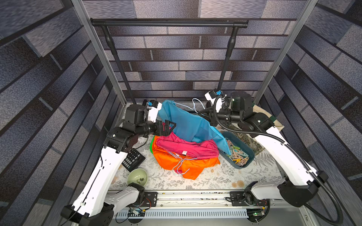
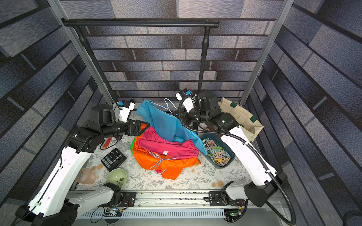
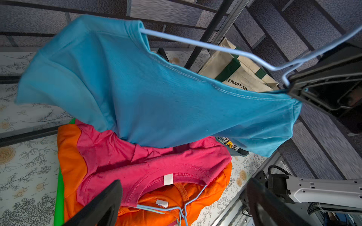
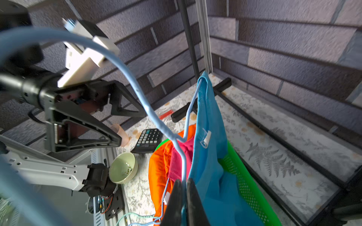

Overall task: Use clothespins to secure the t-shirt on both sides of the hanger
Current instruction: Pick up the hanger from the basket.

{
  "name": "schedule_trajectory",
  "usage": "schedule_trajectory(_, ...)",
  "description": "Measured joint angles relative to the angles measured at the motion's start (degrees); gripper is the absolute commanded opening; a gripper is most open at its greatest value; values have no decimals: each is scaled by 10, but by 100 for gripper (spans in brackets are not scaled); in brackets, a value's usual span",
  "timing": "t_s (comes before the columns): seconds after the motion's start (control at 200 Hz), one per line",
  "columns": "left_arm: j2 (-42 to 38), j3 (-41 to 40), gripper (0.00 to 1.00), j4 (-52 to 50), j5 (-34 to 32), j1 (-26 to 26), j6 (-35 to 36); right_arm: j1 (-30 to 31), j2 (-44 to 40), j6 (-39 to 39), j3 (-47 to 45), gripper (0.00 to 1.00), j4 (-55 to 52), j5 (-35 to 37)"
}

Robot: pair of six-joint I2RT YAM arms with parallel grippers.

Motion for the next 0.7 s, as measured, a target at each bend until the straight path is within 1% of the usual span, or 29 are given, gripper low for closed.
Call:
schedule_trajectory(0.125,-1,27,100,8,-1,-6,0,0,-12,24,23,0,0,-7)
schedule_trajectory(0.225,-2,32,99,18,-16,-26,1,0,0,58,16,0,5,-24)
schedule_trajectory(0.291,-2,32,93,23,-33,-46,7,0,12,85,-3,0,16,-36)
schedule_trajectory(0.411,3,33,71,33,-59,-84,24,0,35,129,-49,0,35,-54)
schedule_trajectory(0.466,13,40,69,34,-73,-99,36,0,41,144,-64,0,39,-60)
schedule_trajectory(0.501,21,45,69,36,-82,-106,41,0,43,153,-71,0,42,-64)
schedule_trajectory(0.526,28,49,72,38,-86,-110,45,0,43,158,-76,0,44,-68)
schedule_trajectory(0.546,33,52,79,40,-91,-112,49,0,43,163,-78,0,45,-71)
schedule_trajectory(0.571,40,54,91,44,-95,-114,56,0,43,167,-80,0,48,-74)
schedule_trajectory(0.596,46,55,99,49,-99,-115,57,0,43,171,-81,0,53,-76)
schedule_trajectory(0.696,63,55,100,67,-123,-124,74,0,39,184,-87,0,71,-82)
